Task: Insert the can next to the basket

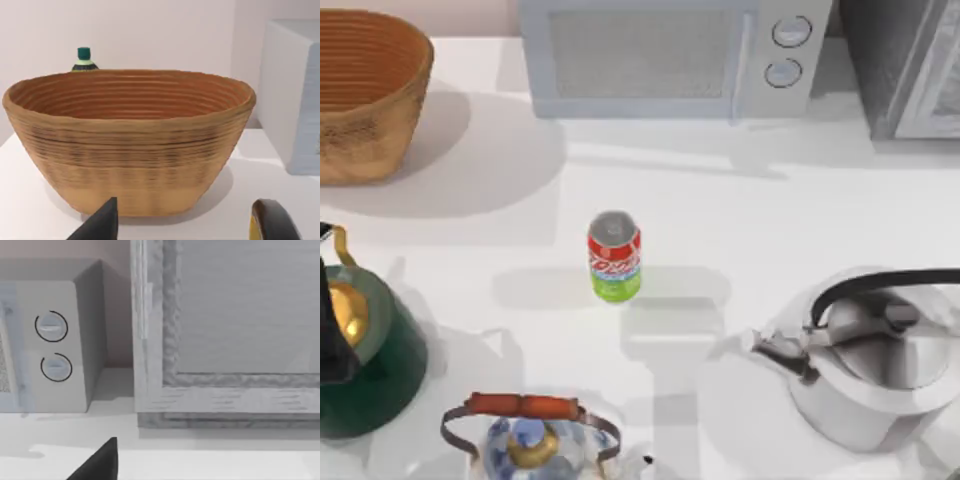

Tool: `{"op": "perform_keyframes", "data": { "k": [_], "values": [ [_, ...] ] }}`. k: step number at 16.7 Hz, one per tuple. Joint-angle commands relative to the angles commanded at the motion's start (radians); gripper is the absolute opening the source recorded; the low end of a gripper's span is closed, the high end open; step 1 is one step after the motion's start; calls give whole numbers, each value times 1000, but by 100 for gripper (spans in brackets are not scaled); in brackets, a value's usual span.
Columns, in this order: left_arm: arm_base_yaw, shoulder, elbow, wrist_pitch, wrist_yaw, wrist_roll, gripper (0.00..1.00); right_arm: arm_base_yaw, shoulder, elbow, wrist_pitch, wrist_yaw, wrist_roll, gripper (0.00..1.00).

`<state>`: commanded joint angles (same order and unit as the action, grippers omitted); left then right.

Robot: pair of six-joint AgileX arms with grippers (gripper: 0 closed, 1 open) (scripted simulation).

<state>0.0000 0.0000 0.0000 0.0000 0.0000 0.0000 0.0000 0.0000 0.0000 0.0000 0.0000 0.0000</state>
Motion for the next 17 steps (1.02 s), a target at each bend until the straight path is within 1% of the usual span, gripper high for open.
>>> {"op": "perform_keyframes", "data": {
  "k": [4,7,11,17],
  "values": [
    [-7,27,26,-19,-1,3,100,0,0,0,0,0,0,100],
    [-40,143,135,-94,-2,13,100,0,0,0,0,0,0,100],
    [-114,434,403,-266,-3,38,100,0,0,0,0,0,0,100],
    [-263,985,907,-606,-3,87,100,0,0,0,0,0,0,100]
  ]
}}
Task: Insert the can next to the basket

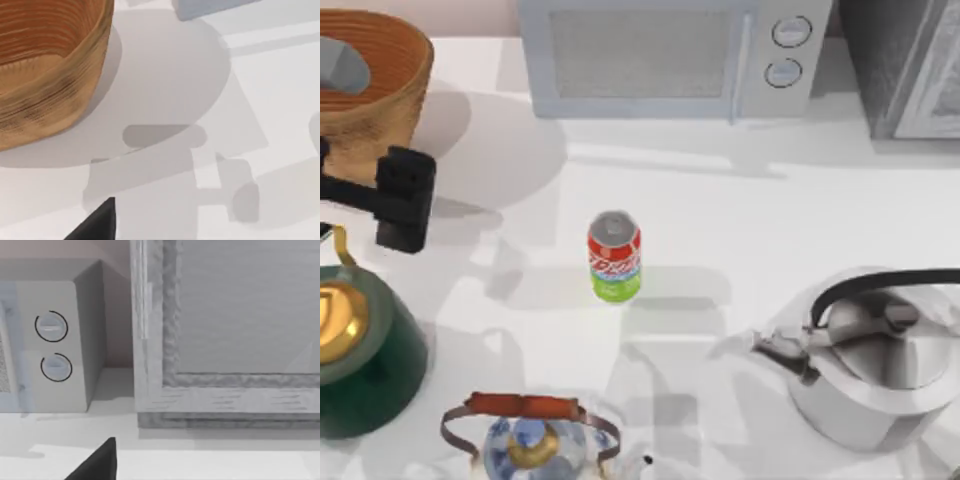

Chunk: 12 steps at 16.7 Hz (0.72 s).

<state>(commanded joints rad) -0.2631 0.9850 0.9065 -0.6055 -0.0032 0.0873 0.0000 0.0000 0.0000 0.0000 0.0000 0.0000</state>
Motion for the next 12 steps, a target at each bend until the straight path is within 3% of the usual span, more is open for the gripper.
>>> {"op": "perform_keyframes", "data": {
  "k": [7,12],
  "values": [
    [-175,645,589,-398,3,57,100,0,0,0,0,0,0,100],
    [-275,1008,918,-622,5,90,100,0,0,0,0,0,0,100]
  ]
}}
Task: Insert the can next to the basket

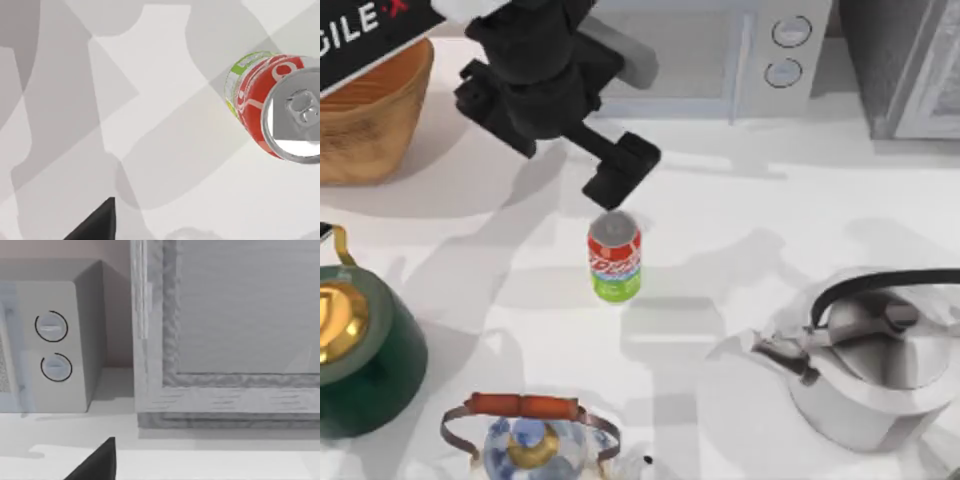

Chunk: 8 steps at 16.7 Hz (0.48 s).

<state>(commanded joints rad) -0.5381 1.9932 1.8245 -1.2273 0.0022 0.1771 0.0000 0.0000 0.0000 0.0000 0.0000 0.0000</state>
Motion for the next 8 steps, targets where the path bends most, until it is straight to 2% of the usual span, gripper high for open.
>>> {"op": "perform_keyframes", "data": {
  "k": [4,8],
  "values": [
    [-50,187,166,-112,1,18,100,0,0,0,0,0,0,100],
    [-72,248,225,-153,2,28,100,0,0,0,0,0,0,100]
  ]
}}
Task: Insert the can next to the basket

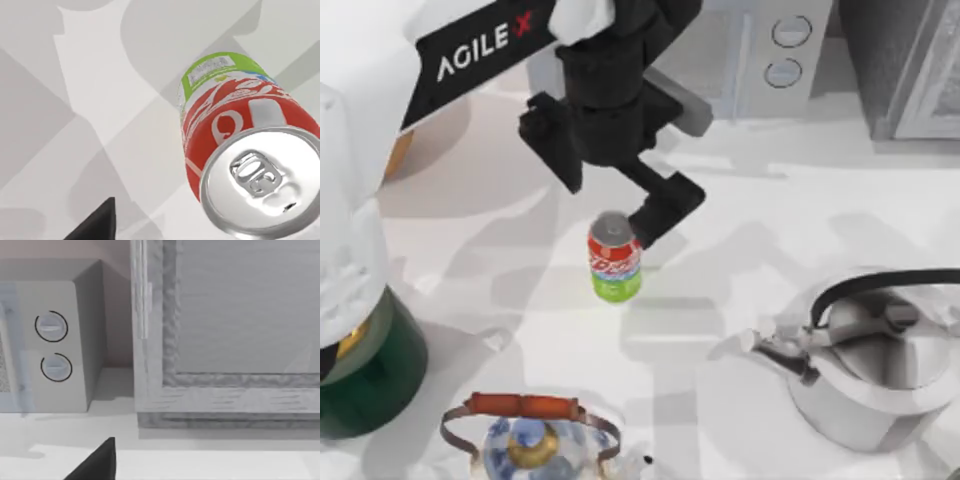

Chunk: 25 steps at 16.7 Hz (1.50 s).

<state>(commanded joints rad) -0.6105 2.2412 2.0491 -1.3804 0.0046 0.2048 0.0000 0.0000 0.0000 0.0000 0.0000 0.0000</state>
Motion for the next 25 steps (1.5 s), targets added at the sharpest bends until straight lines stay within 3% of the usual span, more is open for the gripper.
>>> {"op": "perform_keyframes", "data": {
  "k": [6,12,16,25],
  "values": [
    [2,0,-19,19,0,2,100,0,0,0,0,0,0,100],
    [2,16,-197,214,0,2,100,0,0,0,0,0,0,100],
    [1,18,-208,226,0,2,100,0,0,0,0,0,0,100],
    [1,18,-208,226,0,2,32,0,0,0,0,0,0,100]
  ]
}}
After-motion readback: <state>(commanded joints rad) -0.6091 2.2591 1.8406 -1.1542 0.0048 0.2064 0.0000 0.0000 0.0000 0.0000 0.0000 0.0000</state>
